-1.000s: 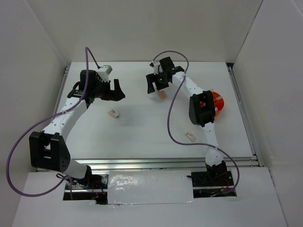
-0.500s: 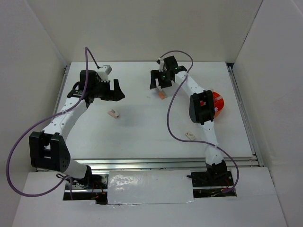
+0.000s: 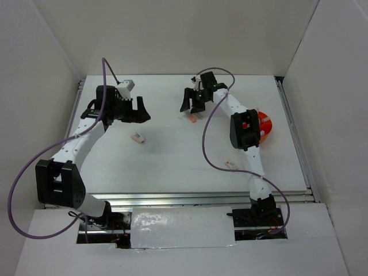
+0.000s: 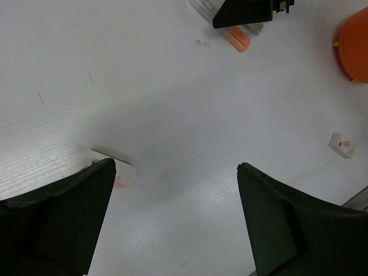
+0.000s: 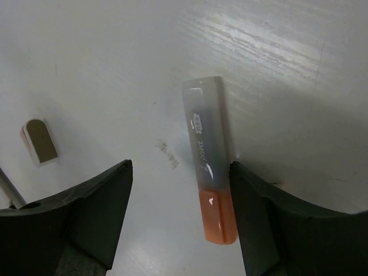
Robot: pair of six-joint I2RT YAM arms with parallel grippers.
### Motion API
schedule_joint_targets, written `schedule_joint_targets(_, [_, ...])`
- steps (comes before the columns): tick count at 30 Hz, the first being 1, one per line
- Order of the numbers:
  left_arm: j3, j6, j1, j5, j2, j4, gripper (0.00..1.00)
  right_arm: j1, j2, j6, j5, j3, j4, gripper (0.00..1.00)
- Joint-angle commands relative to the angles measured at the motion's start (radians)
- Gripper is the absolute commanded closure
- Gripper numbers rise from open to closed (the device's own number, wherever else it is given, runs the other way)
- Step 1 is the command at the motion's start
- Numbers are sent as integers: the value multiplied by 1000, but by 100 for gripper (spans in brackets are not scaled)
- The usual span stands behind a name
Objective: Sort the stationery into containers
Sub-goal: Move the pen to the center of the board.
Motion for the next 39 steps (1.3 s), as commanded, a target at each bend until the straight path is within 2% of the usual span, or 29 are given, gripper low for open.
schedule_joint_targets(1, [33, -29, 18, 21, 3, -11, 1, 29, 12, 25, -44, -9, -4, 26])
schedule_joint_targets(5, [36, -32, 29, 27, -4, -29, 1, 64, 15, 7, 14, 9, -58, 34])
schedule_joint_targets(11, [30, -22, 29, 18, -37, -42, 1, 159, 0, -125, 206, 52, -220, 42])
schedule_joint_targets(14, [28, -16, 31, 15, -63, -51, 1, 210, -65, -211, 306, -50, -222, 43])
schedule_joint_targets(17, [10, -12, 29, 12, -92, -56, 1, 248, -108, -230, 387, -155, -207, 46])
schedule_joint_targets(18, [4, -11, 29, 13, -100, -56, 1, 251, -111, -230, 399, -163, -206, 51])
schedule_joint_targets(25, [-59, 1, 29, 4, -184, -79, 1, 260, -82, -230, 424, -103, -262, 62])
schedule_joint_targets(28, [-84, 15, 29, 5, -218, -88, 1, 260, -126, -212, 435, -164, -233, 50])
schedule_joint_targets(29, [-93, 21, 28, 1, -233, -91, 1, 251, -141, -186, 424, -204, -222, 34])
schedule_joint_targets(31, [-101, 21, 31, -7, -246, -86, 1, 225, -195, -105, 391, -244, -177, 22])
schedule_joint_targets(32, [-108, 20, 32, -5, -246, -85, 1, 202, -212, -83, 346, -261, -156, 13])
schedule_joint_targets(36, [-109, 12, 35, 7, -231, -75, 1, 177, -191, 11, 292, -221, -145, 11])
schedule_joint_targets(39, [-109, 6, 38, 7, -218, -69, 1, 208, -155, 87, 369, -160, -151, 11])
